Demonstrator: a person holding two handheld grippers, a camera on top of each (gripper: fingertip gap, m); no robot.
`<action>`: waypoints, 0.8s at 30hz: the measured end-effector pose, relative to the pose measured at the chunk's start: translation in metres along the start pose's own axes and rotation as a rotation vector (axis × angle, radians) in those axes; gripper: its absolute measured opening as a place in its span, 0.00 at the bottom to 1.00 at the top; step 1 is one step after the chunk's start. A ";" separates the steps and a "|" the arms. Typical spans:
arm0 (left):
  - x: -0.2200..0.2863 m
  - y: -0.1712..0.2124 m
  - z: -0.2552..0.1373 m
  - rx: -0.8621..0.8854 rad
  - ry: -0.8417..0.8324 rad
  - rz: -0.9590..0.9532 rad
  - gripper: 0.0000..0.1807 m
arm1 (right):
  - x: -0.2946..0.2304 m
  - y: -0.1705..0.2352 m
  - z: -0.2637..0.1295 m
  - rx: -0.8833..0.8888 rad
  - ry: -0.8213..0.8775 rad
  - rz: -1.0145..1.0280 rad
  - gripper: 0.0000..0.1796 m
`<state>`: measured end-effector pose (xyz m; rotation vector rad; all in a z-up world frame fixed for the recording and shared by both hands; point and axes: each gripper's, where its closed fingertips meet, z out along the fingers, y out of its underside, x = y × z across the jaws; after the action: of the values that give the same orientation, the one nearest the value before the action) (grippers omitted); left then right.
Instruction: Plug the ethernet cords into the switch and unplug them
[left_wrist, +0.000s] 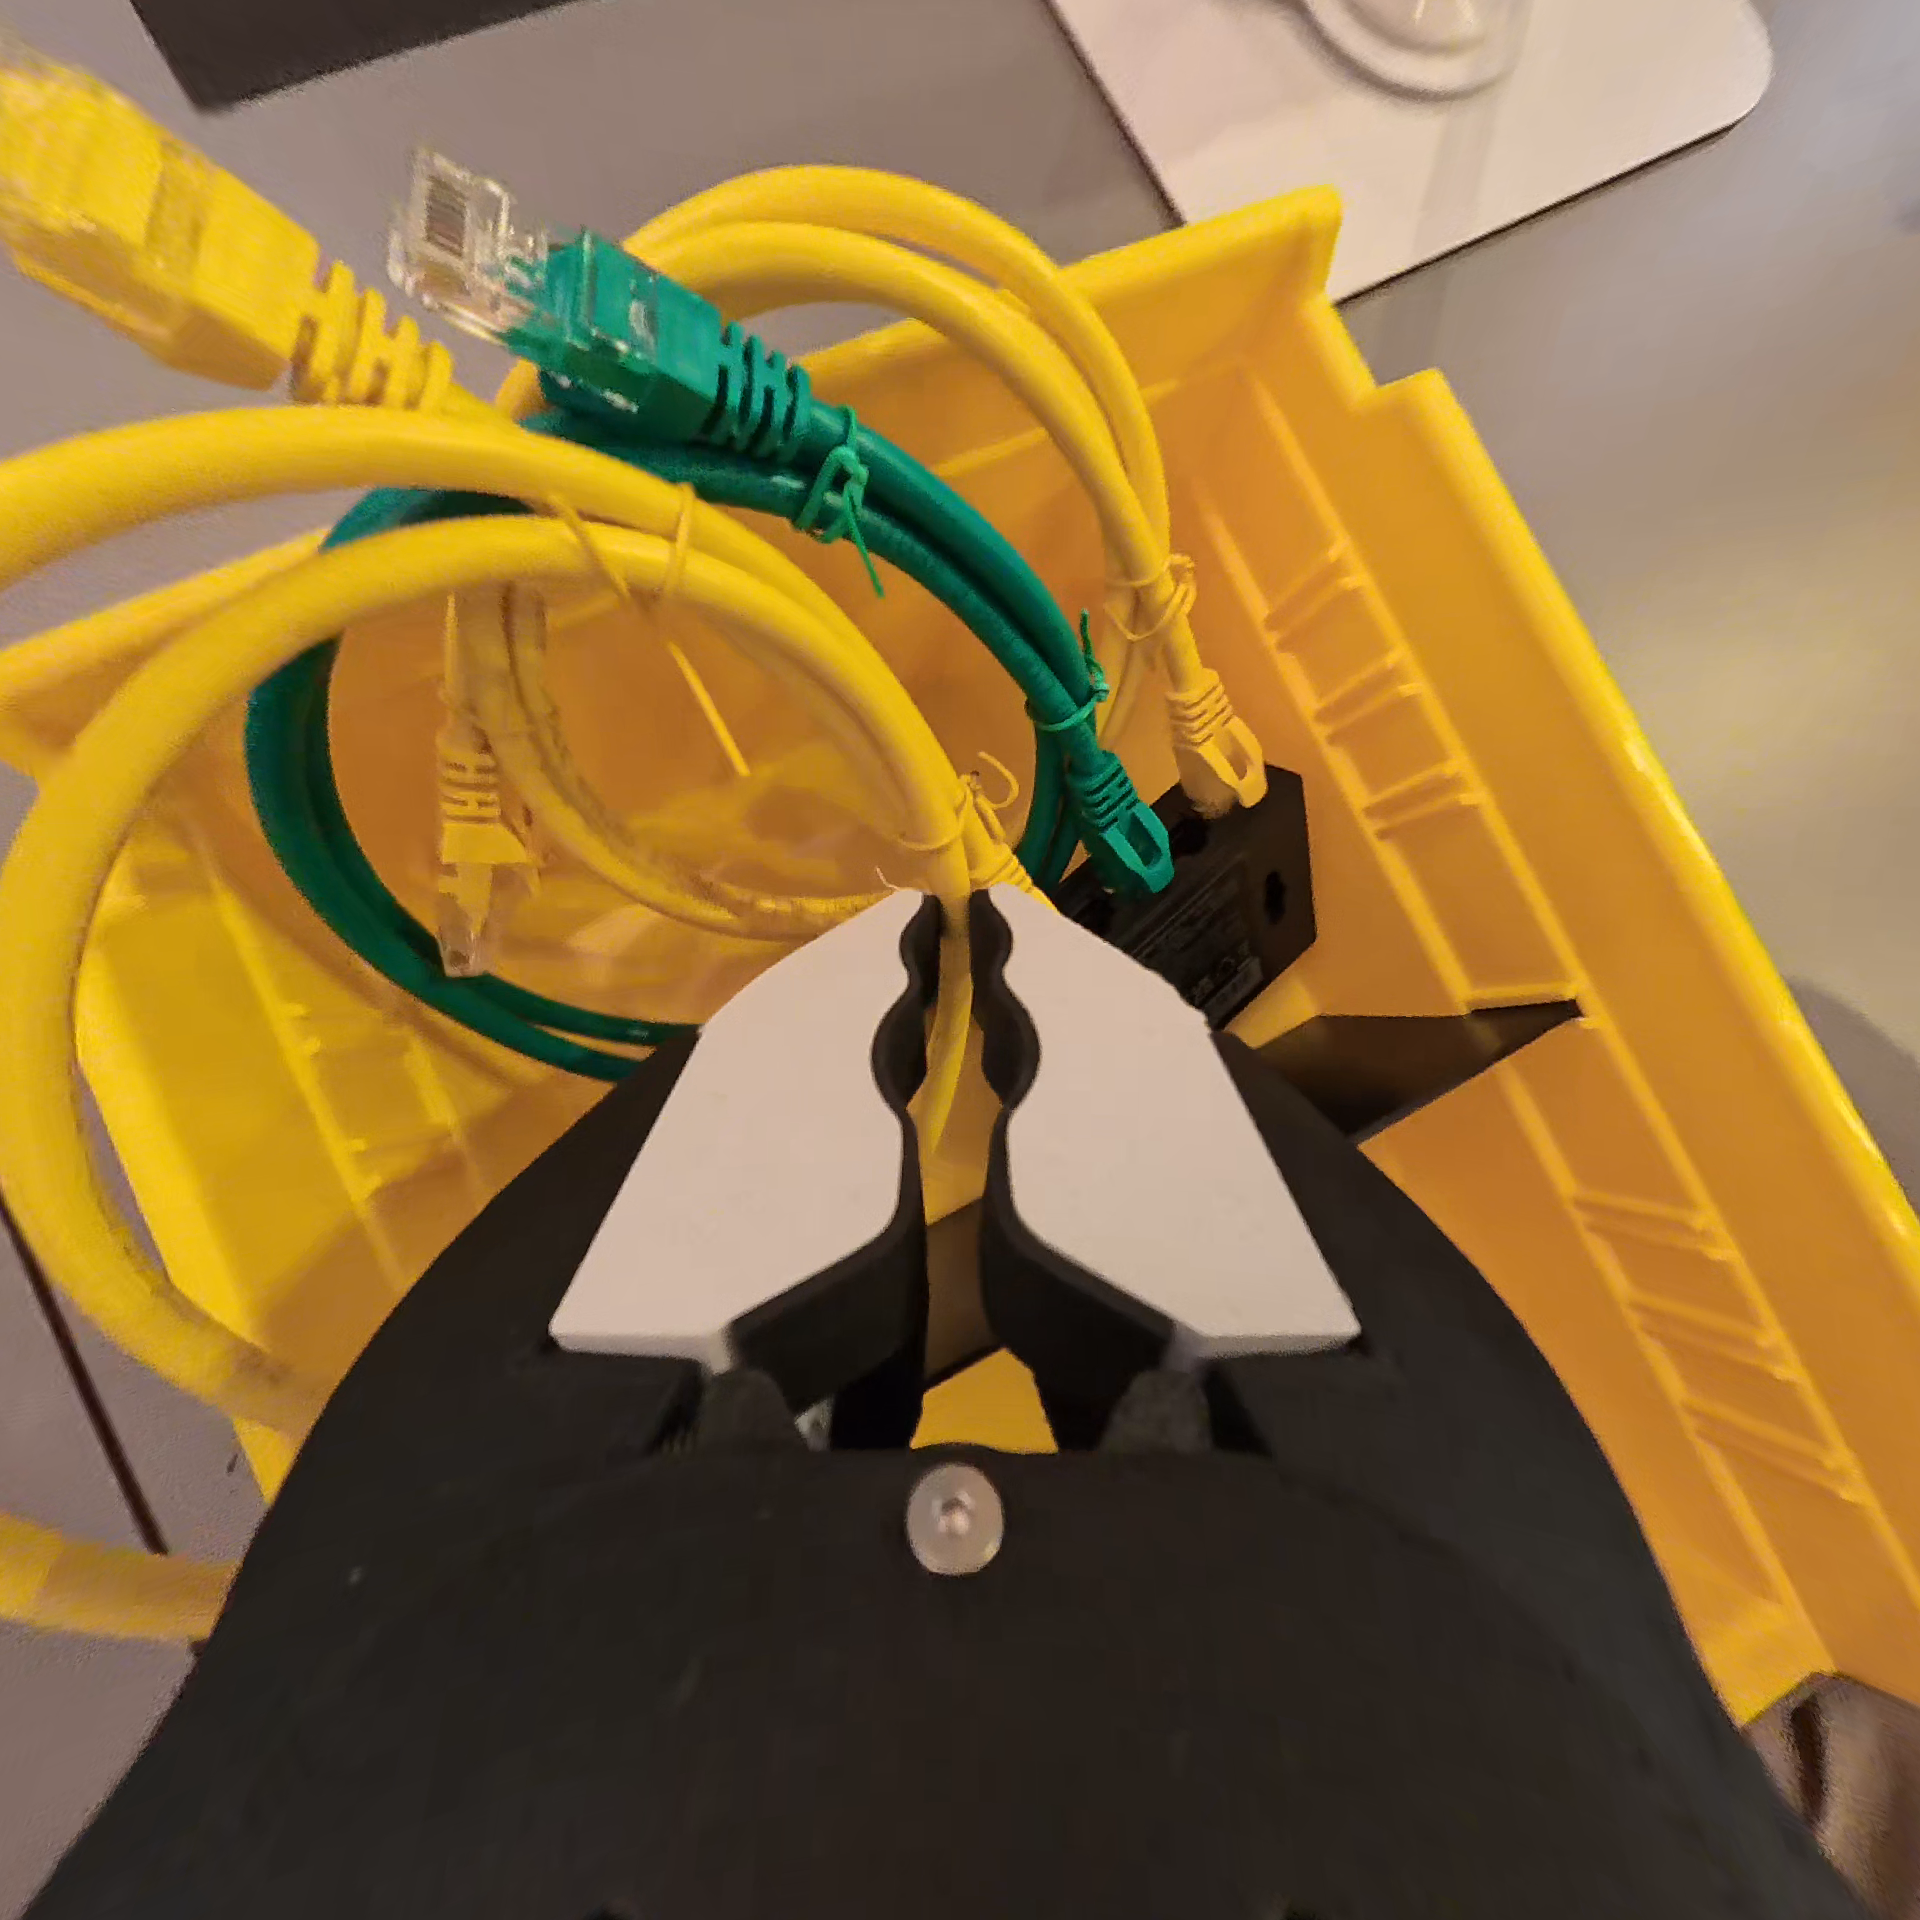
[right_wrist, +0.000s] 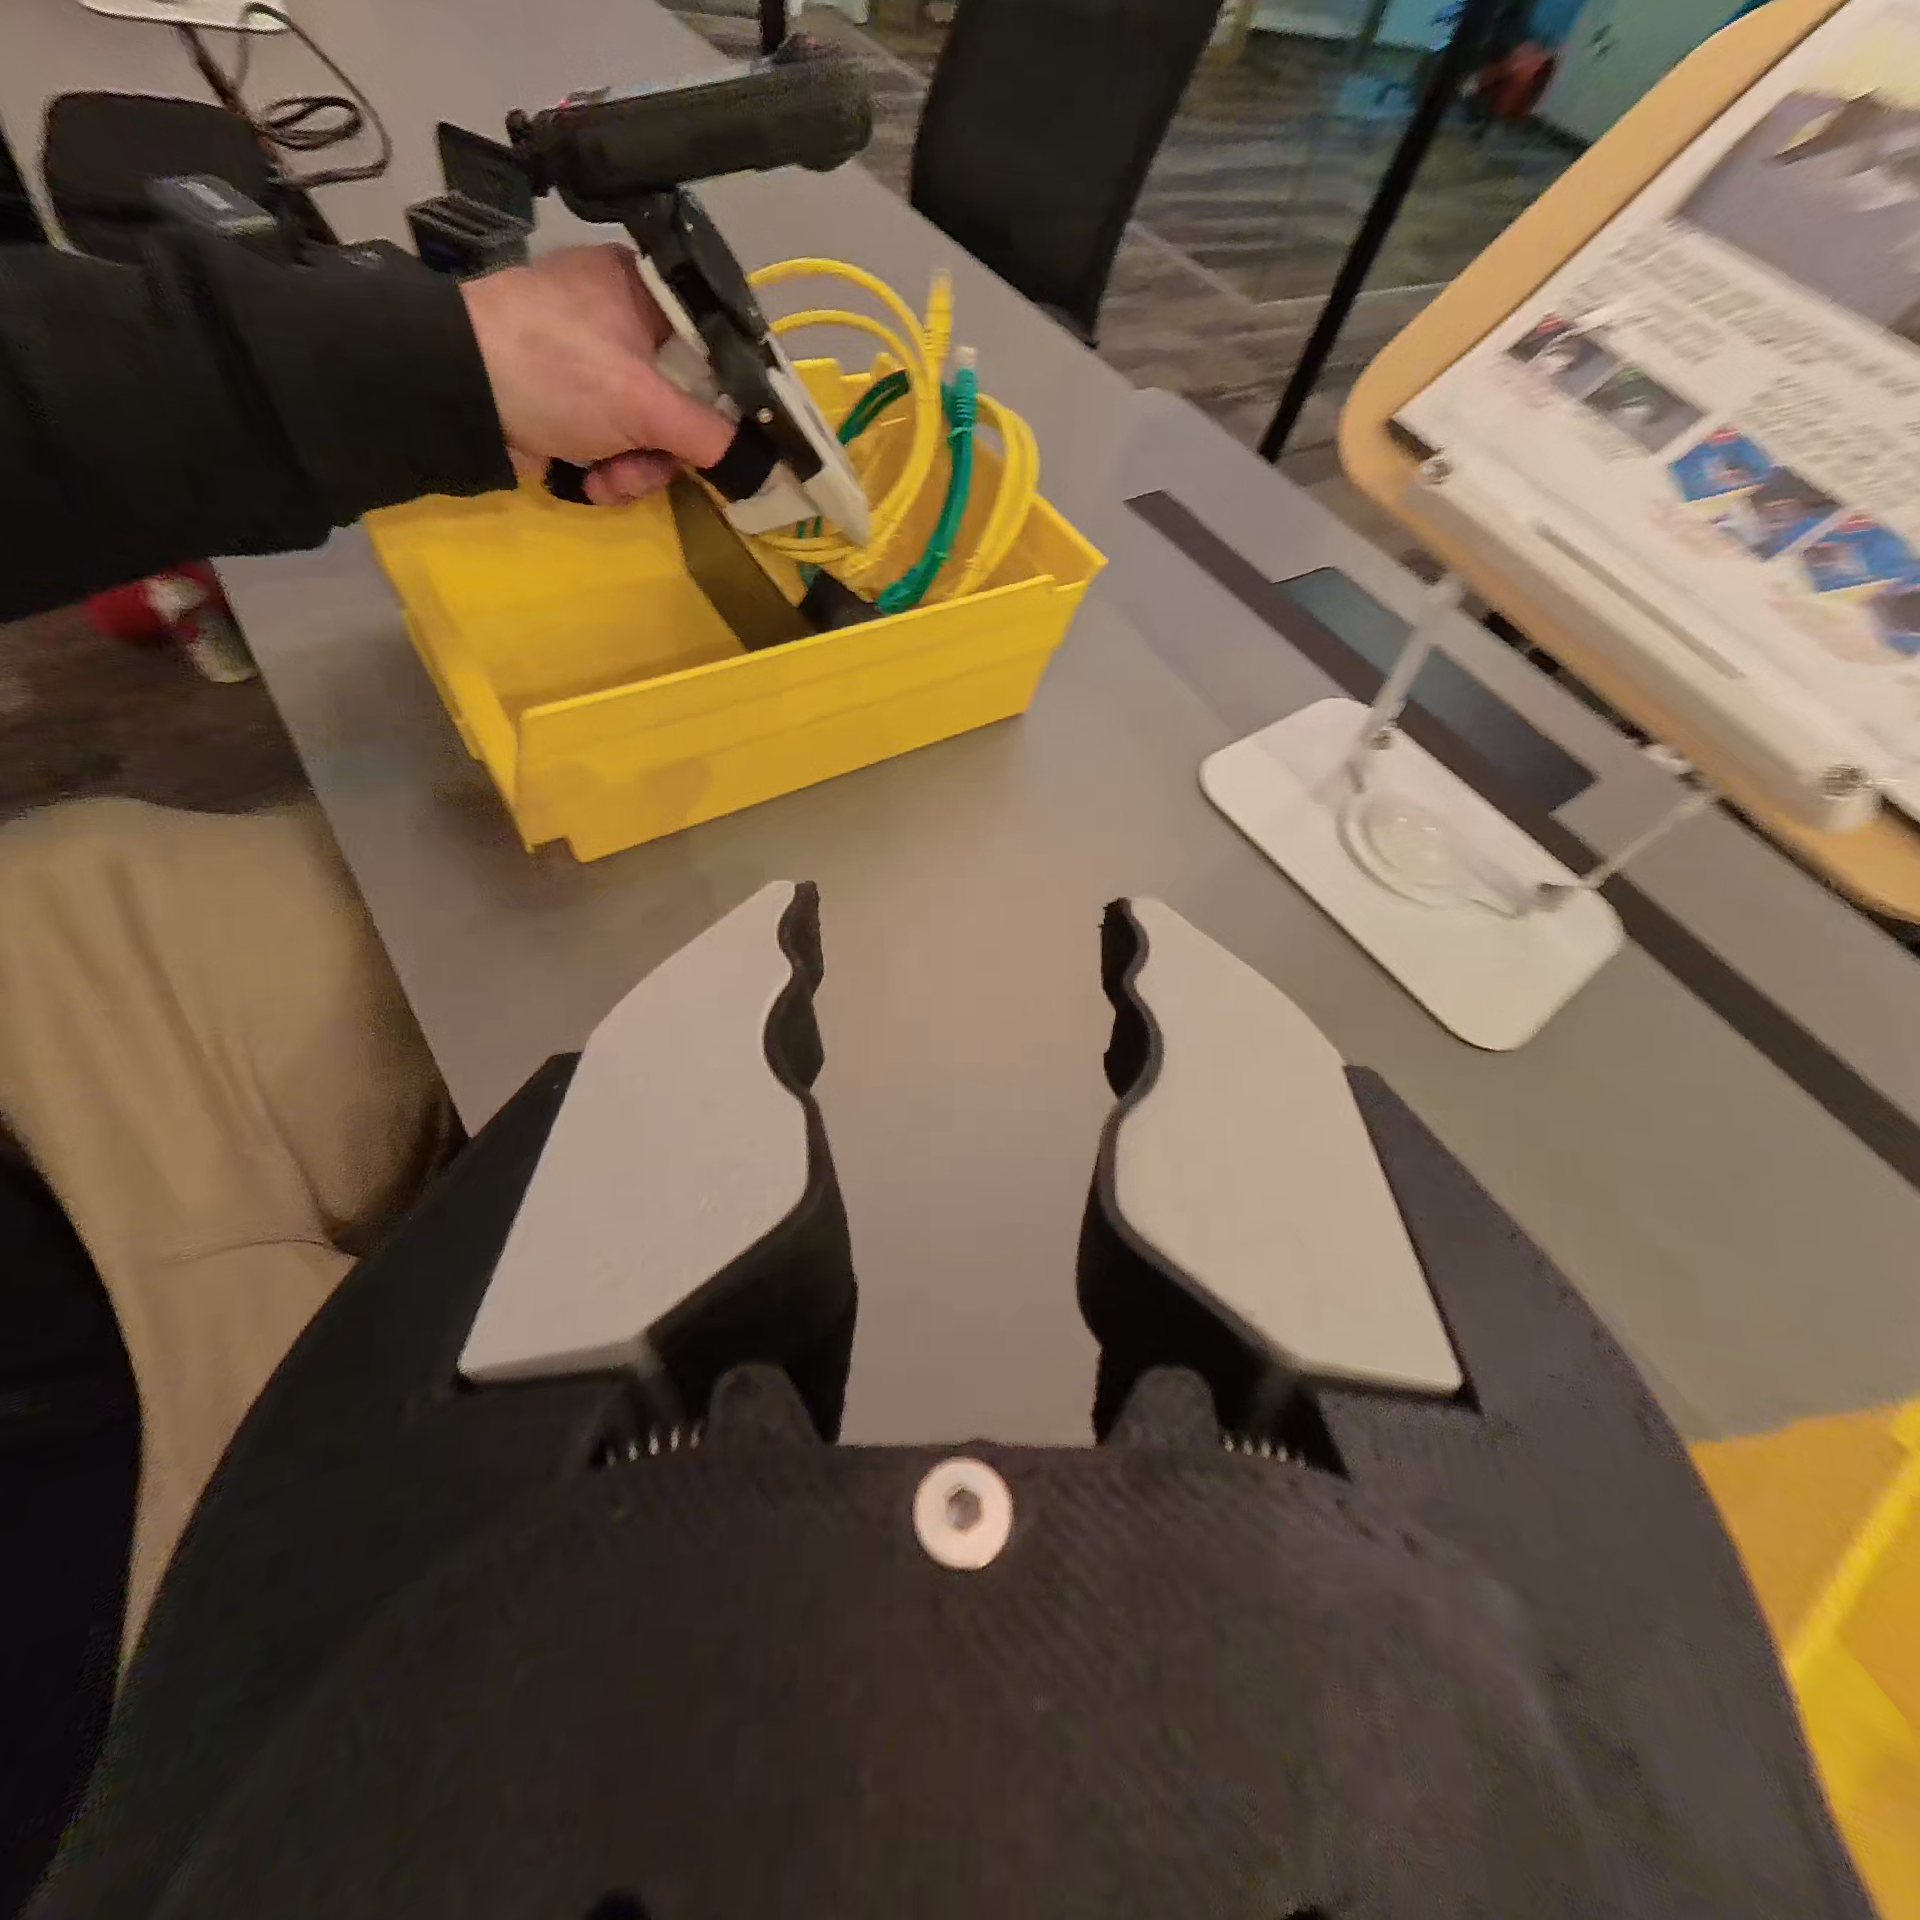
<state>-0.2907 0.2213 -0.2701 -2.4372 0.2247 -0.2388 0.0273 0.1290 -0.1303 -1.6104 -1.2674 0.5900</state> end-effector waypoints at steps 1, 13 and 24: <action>0.002 -0.004 -0.001 0.030 0.009 0.018 0.03 | -0.002 0.000 0.009 -0.011 -0.028 0.012 0.29; 0.020 -0.057 -0.059 0.303 0.020 0.119 0.03 | -0.016 -0.048 0.094 0.002 -0.285 0.096 0.32; 0.107 -0.100 -0.151 0.520 0.188 0.439 0.03 | -0.006 -0.094 0.147 0.181 -0.538 0.421 0.37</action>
<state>-0.2121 0.1813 -0.0794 -1.7984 0.6804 -0.2872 -0.1381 0.1799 -0.1089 -1.6279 -1.1997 1.4348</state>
